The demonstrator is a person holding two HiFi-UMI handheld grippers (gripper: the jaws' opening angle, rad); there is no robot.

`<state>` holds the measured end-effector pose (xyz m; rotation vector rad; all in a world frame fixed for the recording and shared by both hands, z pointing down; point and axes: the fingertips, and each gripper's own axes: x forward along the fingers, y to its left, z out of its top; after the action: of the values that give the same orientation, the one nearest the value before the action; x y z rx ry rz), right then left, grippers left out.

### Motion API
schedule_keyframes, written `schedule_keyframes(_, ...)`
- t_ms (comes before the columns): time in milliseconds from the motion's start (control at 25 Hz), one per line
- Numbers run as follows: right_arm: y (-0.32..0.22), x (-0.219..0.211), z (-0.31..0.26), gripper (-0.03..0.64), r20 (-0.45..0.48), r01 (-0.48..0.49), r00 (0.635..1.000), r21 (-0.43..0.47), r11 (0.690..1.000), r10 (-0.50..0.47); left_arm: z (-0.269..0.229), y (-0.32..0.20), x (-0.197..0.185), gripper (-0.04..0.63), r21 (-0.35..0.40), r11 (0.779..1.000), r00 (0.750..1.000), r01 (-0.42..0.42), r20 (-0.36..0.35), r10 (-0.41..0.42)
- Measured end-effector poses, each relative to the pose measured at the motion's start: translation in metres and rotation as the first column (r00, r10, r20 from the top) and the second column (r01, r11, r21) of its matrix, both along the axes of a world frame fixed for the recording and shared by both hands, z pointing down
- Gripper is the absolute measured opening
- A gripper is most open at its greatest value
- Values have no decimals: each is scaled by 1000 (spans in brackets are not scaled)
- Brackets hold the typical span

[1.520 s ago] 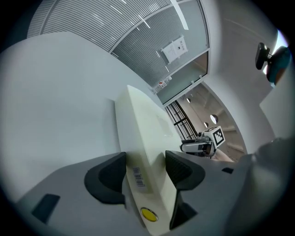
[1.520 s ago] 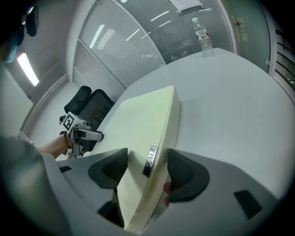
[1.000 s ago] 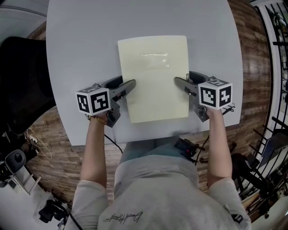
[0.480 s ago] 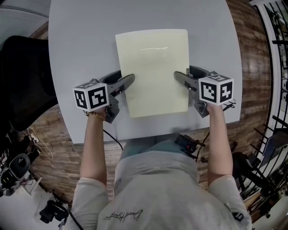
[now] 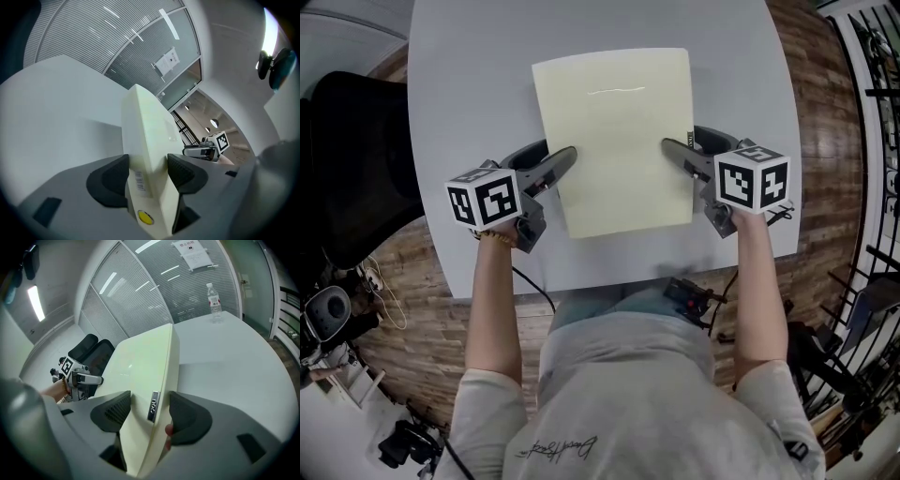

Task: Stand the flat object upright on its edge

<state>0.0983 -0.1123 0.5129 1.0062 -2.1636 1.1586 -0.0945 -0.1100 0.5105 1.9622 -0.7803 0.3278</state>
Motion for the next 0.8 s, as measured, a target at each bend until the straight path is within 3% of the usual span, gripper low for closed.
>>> schedule_keyframes(360, -23, 0, -24, 272, -8, 2, 1000, 113, 994, -1, -24, -21, 0, 270, 111, 994, 1000, 3, 17, -5)
schedule_keyframes(800, -53, -7, -51, 270, -26, 14, 1000, 243, 970, -8, -52, -47, -7, 268, 253, 967, 999, 11, 43, -22)
